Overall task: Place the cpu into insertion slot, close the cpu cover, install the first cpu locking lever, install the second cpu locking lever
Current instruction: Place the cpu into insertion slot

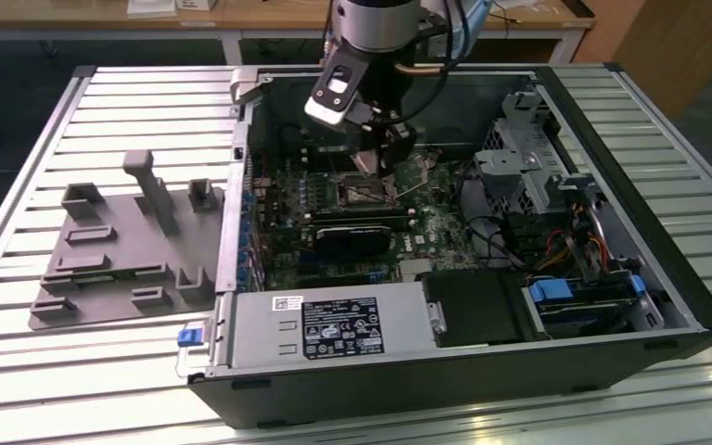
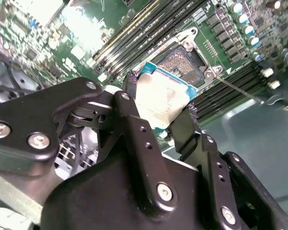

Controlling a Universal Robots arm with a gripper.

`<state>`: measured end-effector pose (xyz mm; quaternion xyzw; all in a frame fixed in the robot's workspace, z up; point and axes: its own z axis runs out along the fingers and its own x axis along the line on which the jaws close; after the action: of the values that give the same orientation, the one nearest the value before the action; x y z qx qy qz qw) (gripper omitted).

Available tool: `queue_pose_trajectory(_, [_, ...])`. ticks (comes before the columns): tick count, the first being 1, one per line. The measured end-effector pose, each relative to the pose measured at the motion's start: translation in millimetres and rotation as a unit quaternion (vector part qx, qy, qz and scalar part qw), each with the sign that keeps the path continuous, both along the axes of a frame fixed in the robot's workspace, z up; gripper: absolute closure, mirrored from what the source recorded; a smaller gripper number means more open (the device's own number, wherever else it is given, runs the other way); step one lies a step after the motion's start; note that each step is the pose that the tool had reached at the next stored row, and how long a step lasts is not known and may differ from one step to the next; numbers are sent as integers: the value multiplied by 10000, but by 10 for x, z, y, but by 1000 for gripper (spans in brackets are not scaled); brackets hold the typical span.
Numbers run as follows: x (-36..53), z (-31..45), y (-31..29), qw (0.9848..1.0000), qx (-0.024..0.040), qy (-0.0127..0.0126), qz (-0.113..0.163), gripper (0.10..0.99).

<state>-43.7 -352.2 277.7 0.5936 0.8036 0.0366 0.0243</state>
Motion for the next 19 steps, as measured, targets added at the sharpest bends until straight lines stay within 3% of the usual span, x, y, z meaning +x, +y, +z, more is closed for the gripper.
queue_pose_trajectory(5, [0, -19, 0, 9990, 0, 0, -449, 553])
queue_pose_trajectory(11, [-1, -43, 0, 9954, 0, 0, -958, 553])
queue_pose_trajectory(19, [-21, -79, 23, 9924, 0, 0, -1232, 553])
